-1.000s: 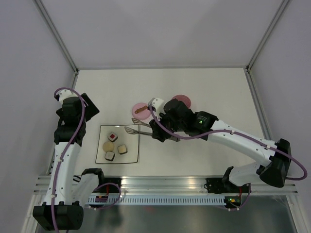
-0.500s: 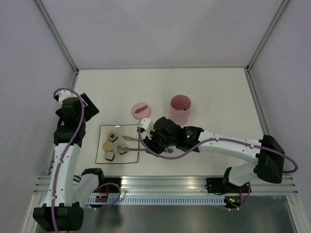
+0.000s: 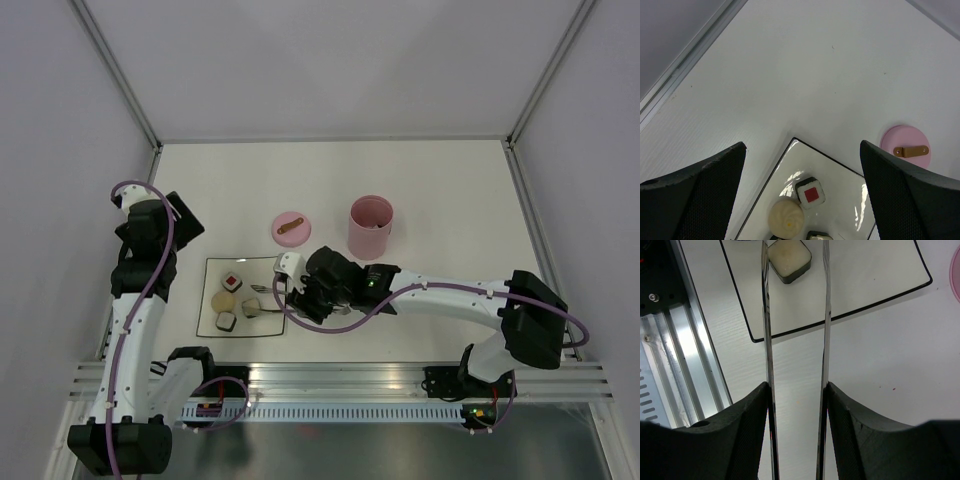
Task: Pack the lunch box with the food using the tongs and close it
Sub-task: Pick up the fake food from the plate.
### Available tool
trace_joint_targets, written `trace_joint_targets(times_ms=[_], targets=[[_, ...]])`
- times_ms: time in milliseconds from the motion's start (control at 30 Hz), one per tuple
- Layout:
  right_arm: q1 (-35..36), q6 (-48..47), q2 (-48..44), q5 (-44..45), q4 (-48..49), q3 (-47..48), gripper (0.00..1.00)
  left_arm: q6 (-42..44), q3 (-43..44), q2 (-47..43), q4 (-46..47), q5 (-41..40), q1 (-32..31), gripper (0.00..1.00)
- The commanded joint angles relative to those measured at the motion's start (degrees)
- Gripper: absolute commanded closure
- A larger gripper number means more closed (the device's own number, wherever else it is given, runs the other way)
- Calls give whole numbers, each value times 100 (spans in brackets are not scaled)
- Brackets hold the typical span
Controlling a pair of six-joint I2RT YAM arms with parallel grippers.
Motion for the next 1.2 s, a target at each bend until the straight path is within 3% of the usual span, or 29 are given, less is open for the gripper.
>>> trace_joint_targets(times_ms=[0,633,1033,1167], targets=[[31,-194,93,-66,297,35,44,-10,-13,36,49,90,15,0],[31,-326,682,-180,358,246,46,8,5,150,40,72,24,0],[-100,34,560,-172,569,264,69,25,5,97,40,29,24,0],[-416,463,200,-216,710,211,71,25,5,106,49,20,24,0]])
